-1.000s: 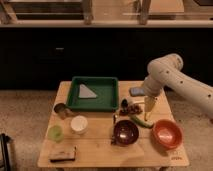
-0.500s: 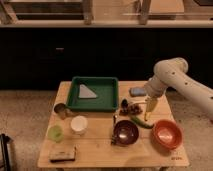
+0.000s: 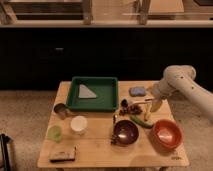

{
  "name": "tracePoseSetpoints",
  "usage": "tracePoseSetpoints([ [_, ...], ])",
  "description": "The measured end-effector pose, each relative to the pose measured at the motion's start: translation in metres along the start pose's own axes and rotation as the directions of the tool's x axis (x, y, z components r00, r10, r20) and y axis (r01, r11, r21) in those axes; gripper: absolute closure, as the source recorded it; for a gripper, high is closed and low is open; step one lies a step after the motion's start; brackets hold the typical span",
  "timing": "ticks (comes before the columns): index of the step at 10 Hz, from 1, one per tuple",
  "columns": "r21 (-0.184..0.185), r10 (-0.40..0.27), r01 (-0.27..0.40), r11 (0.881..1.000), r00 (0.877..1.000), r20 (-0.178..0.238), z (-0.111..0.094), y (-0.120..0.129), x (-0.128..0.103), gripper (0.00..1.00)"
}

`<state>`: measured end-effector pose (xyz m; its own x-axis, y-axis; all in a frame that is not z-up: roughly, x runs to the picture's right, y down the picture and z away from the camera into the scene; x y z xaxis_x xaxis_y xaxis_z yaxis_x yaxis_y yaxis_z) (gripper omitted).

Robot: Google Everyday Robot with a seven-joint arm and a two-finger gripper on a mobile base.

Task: Wipe tray with sponge

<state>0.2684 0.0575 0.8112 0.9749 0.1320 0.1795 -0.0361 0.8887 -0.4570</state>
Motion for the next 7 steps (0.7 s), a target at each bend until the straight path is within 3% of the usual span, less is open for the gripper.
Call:
tracePoseSetpoints([
  [4,0.052,0.007,-0.007,0.999,1.000,-0.002,0.012,-0.031,0.004,0.20],
  [7,0.053,0.006,-0.006,0.999,1.000,-0.008,0.023,-0.050,0.005,0.20],
])
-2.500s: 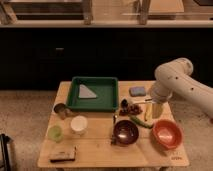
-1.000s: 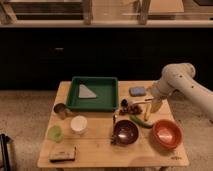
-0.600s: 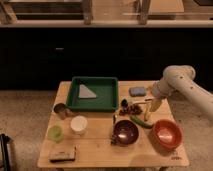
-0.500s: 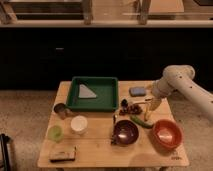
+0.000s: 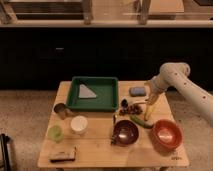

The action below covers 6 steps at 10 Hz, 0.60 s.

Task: Wipe tray with sponge

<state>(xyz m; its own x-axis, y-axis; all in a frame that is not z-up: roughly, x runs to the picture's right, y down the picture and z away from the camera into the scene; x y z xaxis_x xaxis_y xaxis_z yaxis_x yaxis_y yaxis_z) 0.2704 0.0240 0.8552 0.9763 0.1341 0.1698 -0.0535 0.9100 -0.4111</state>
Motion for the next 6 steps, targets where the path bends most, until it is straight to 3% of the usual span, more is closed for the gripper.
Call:
tracePoseSetpoints([
  [6,-0.041,-0.046,0.045,0.998,0.999,-0.017,0.025,-0.034,-0.003,0.20],
])
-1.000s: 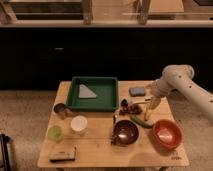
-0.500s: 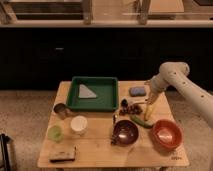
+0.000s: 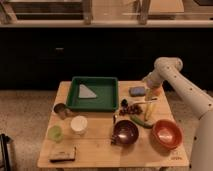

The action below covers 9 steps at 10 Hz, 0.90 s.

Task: Wipe tray with sponge

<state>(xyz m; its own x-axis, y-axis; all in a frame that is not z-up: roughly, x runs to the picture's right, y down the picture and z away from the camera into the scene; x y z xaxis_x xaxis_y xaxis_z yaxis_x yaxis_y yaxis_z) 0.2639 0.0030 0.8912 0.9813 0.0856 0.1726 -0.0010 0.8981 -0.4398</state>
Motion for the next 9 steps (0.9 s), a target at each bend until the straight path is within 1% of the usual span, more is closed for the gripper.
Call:
tracePoseSetpoints([
  [2,0.007,-0.010,0.010,1.000,1.000,-0.011,0.008,-0.007,0.004,0.20],
  [4,0.021,-0.016,0.017,1.000,0.999,-0.028,0.020,-0.010,0.011,0.20],
  [6,0.028,-0.019,0.020,0.999,0.999,-0.041,0.025,-0.013,0.016,0.20],
  [9,0.035,-0.031,0.033,0.999,0.998,-0.052,0.035,-0.029,0.019,0.20],
])
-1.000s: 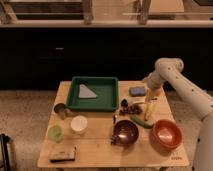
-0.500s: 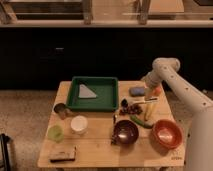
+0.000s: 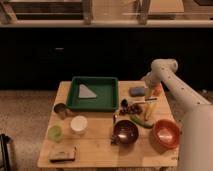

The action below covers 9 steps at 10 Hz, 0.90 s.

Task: Wipe tray with sponge

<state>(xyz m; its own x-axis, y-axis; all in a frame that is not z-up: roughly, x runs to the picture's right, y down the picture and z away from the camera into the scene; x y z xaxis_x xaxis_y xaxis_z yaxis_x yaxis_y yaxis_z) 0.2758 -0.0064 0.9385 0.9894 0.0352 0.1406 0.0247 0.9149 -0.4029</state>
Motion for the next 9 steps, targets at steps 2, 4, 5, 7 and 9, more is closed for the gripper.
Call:
tracePoseSetpoints([
  [2,0.001,-0.006,0.006,1.000,1.000,0.005,0.007,-0.009,-0.002,0.20],
  [4,0.006,0.001,-0.001,1.000,1.000,0.011,0.012,-0.014,0.000,0.20],
  [5,0.008,0.005,-0.005,1.000,1.000,0.017,0.015,-0.016,0.000,0.20],
  [7,0.007,0.009,-0.009,1.000,1.000,0.027,0.022,-0.019,-0.002,0.20],
  [9,0.002,0.011,-0.011,1.000,0.999,0.039,0.030,-0.019,-0.005,0.20],
])
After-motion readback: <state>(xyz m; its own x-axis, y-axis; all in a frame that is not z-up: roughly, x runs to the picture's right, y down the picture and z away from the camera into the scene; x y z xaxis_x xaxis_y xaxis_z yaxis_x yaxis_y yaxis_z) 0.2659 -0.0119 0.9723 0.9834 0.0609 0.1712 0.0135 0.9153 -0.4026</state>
